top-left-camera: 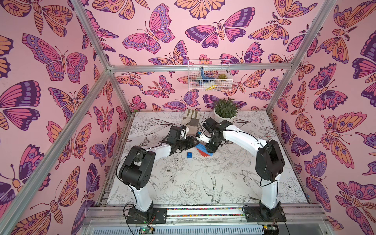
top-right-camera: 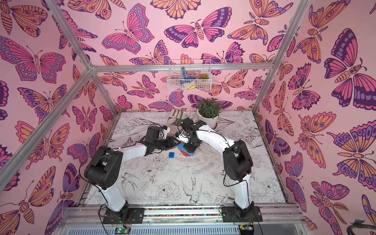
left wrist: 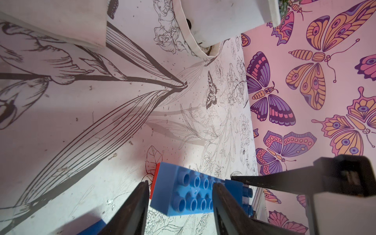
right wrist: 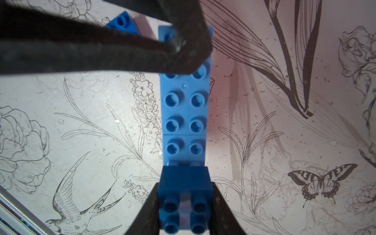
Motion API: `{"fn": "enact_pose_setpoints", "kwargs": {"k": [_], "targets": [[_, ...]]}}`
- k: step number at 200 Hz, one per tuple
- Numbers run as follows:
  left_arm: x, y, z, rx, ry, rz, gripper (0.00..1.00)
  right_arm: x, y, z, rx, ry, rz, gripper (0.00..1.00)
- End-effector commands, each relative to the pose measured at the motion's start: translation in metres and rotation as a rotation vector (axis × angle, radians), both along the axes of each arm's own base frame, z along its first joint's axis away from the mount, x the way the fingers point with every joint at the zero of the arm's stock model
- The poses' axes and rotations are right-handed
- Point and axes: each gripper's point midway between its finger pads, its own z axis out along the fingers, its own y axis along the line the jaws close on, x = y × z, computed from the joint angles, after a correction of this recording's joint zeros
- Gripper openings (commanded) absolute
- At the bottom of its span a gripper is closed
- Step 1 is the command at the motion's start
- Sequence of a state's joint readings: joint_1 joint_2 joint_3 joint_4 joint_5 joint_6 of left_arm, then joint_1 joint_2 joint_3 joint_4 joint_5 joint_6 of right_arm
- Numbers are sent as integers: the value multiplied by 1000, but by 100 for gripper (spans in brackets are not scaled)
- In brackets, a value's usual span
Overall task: Assemble a heart with lego
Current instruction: Assemble the lego brick with the lego brick.
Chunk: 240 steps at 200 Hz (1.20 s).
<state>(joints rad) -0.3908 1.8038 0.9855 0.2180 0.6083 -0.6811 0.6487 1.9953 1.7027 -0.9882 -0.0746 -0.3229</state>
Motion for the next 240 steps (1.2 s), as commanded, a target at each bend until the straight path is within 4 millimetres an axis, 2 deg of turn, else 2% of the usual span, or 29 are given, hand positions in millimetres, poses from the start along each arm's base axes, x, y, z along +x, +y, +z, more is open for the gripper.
{"fn": "enact_pose_setpoints", "kwargs": {"k": [1, 85, 188, 240], "targets": [[-7, 1, -13, -3, 27, -14, 53, 4, -3, -1, -19, 2, 13, 23], [-13, 3, -27, 9, 60, -20, 51, -4, -8, -7, -53, 24, 78, 22], [-17, 7, -32, 27, 78, -6, 48, -6, -11, -14, -50, 94, 79, 21], [-18, 6, -31, 23, 86, -8, 47, -9, -13, -23, -44, 146, 58, 24]]}}
